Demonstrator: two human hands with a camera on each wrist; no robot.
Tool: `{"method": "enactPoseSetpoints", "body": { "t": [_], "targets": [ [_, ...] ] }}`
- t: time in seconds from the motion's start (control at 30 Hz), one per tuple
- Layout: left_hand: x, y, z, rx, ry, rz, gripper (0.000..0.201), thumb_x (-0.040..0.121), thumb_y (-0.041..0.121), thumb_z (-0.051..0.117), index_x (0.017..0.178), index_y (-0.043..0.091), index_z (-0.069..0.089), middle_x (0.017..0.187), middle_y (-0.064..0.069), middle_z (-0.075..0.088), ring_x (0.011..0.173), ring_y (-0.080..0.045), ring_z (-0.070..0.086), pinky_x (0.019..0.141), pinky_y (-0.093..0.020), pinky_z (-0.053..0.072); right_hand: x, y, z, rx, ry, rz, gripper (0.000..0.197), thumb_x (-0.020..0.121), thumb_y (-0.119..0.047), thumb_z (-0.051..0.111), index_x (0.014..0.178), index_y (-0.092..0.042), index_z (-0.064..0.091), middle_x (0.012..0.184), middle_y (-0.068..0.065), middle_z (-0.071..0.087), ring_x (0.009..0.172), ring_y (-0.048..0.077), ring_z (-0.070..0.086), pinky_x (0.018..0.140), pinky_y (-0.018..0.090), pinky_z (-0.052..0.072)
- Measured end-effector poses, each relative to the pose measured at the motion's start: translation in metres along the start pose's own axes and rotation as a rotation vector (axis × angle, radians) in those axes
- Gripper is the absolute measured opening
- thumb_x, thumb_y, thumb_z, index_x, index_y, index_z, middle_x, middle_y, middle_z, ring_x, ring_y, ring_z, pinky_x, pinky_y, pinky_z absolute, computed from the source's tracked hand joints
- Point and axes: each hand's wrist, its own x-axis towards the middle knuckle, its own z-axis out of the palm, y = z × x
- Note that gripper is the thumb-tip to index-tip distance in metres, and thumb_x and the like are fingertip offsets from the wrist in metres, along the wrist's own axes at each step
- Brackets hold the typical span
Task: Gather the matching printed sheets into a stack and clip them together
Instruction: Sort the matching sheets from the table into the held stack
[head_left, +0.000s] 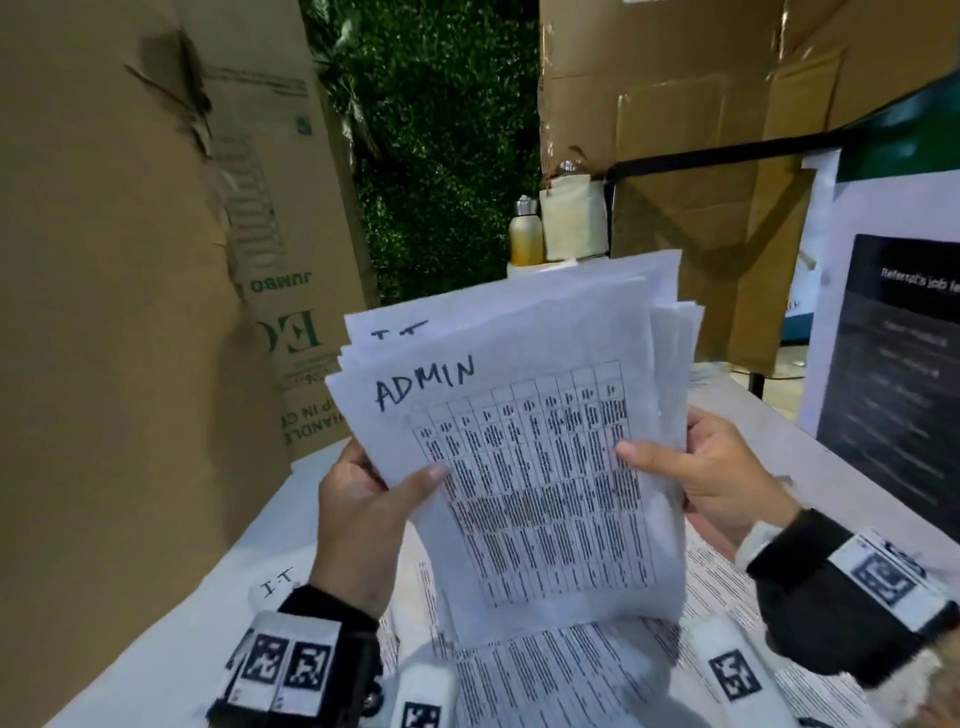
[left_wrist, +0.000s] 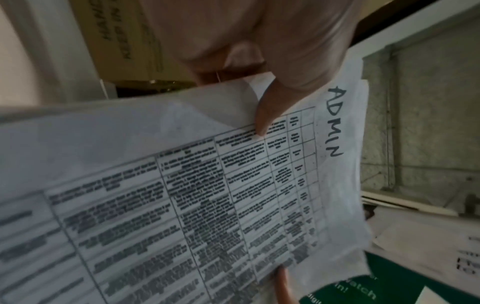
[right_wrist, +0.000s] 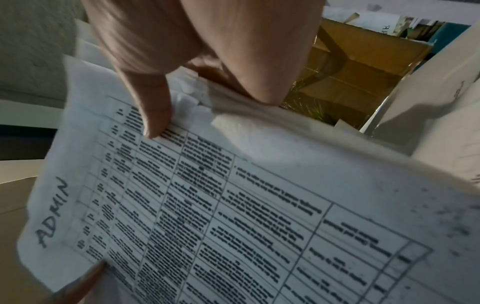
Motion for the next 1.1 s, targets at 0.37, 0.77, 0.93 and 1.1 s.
{"method": "enactPoseSetpoints", "body": {
  "t": [0.37,0.77,0.93,1.1],
  "targets": [
    [0.010,0.015,0.004,0.075,-0.149,0.074,0.027,0.067,0.033,0.080,0.093,0.026,0.078,0.103,0.004,0.078,0.100,-0.020,0.071,0.096,-0.050,0.056,0.002,0.001,0.009,-0.038,0.062,0.001,0.032,0.054,-0.020,0.080,0.084,-0.012,0.075,0.078,-0.001,0.077,0.075,0.014,0.074,0.063,0.027,0.058],
    [0.008,0.035,0.009,0.107,-0.248,-0.061,0.020,0.085,0.008,0.071,0.095,0.024,0.080,0.102,0.001,0.081,0.099,-0.021,0.075,0.093,-0.044,0.058,0.005,-0.009,0.005,-0.078,-0.053,0.069,0.047,0.059,-0.016,0.081,0.105,-0.011,0.070,0.106,0.011,0.075,0.094,0.021,0.073,0.084,0.035,0.058],
    [-0.001,0.043,0.031,0.360,-0.056,0.107,0.034,0.099,0.020,0.059,0.070,0.029,0.074,0.082,-0.007,0.061,0.078,-0.018,0.056,0.077,-0.036,0.047,0.010,-0.004,0.027,-0.466,0.145,-0.061,0.051,0.066,-0.062,0.075,0.096,-0.021,0.075,0.096,-0.002,0.077,0.096,0.025,0.071,0.090,0.051,0.054],
    [-0.005,0.053,0.027,0.270,-0.056,0.262,0.026,0.093,0.020,0.069,0.076,0.038,0.075,0.088,-0.004,0.065,0.080,-0.017,0.061,0.077,-0.034,0.052,0.007,-0.021,0.043,-0.274,0.109,-0.207,0.012,0.086,-0.014,0.070,0.088,-0.025,0.074,0.085,-0.014,0.077,0.089,0.006,0.072,0.085,0.027,0.057]
  ]
}}
